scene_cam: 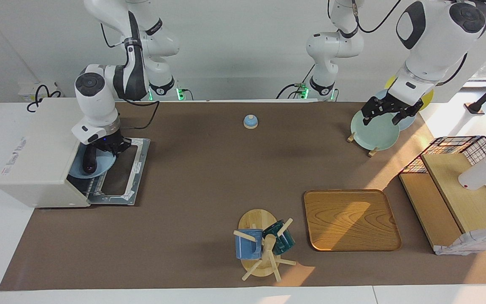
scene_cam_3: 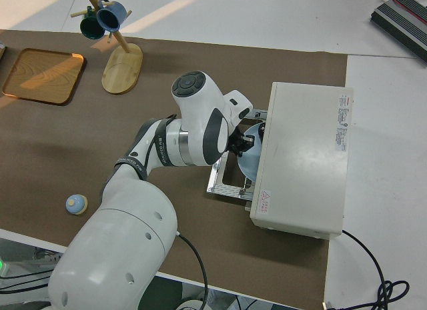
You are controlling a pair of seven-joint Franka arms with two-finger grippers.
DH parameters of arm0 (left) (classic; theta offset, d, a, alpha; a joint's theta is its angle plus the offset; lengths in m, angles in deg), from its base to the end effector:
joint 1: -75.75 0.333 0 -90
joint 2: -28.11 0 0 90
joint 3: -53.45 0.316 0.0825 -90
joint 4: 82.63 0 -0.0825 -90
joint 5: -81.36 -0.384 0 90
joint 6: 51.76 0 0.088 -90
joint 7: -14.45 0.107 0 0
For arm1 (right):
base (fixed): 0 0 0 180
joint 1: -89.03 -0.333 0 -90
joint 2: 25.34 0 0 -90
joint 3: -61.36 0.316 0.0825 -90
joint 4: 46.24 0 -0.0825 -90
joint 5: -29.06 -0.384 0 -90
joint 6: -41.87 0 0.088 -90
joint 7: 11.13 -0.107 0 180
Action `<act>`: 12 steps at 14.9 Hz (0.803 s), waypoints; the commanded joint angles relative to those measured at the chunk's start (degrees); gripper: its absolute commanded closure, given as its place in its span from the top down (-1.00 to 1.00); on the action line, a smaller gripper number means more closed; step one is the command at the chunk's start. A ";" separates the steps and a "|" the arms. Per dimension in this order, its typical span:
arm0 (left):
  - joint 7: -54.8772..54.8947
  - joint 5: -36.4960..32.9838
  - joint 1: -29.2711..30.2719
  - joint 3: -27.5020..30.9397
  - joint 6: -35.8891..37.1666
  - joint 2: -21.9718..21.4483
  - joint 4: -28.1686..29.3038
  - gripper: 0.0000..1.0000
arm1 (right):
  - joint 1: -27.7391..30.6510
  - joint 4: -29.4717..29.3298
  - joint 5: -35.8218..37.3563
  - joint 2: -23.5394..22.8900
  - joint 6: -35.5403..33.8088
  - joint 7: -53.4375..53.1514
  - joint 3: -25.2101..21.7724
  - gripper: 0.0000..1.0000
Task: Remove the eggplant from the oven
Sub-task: 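Grasp the light blue plate inside the oven with the right gripper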
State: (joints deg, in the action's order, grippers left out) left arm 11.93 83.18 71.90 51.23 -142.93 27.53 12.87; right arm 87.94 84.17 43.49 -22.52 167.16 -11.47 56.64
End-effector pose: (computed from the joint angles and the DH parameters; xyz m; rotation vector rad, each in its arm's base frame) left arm 0.5463 -0.0616 0.5866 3.1121 -0.0938 -0.1053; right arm 0.5042 -0.0412 0.3742 2.9413 0.1192 -0.0671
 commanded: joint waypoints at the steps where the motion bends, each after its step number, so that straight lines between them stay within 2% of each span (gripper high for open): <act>1: 0.32 0.11 1.04 -0.77 0.38 -0.38 -0.23 1.00 | -4.42 -3.82 0.69 -0.70 -4.33 0.78 0.51 -1.00; 5: 0.32 0.11 1.04 -0.77 0.38 -0.38 -0.23 1.00 | -15.32 -11.73 -0.02 -3.69 -8.91 -4.67 0.60 -1.00; 7: 0.32 0.11 1.04 -0.77 0.38 -0.38 -0.23 1.00 | -22.08 -19.45 -1.76 -7.98 -14.95 -9.04 0.60 -1.00; 10: 0.23 0.11 1.04 -0.77 0.38 -0.38 -0.23 1.00 | -27.71 -28.51 -3.79 -12.38 -20.68 -15.13 0.77 -1.00; 12: 0.32 0.11 1.04 -0.77 0.38 -0.38 -0.23 1.00 | -31.32 -35.54 -4.93 -18.00 -23.93 -21.33 0.95 -1.00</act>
State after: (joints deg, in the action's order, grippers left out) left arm 11.93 83.18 71.90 51.23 -142.93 27.53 12.87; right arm 58.94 57.78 40.23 -33.52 147.38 -28.24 57.73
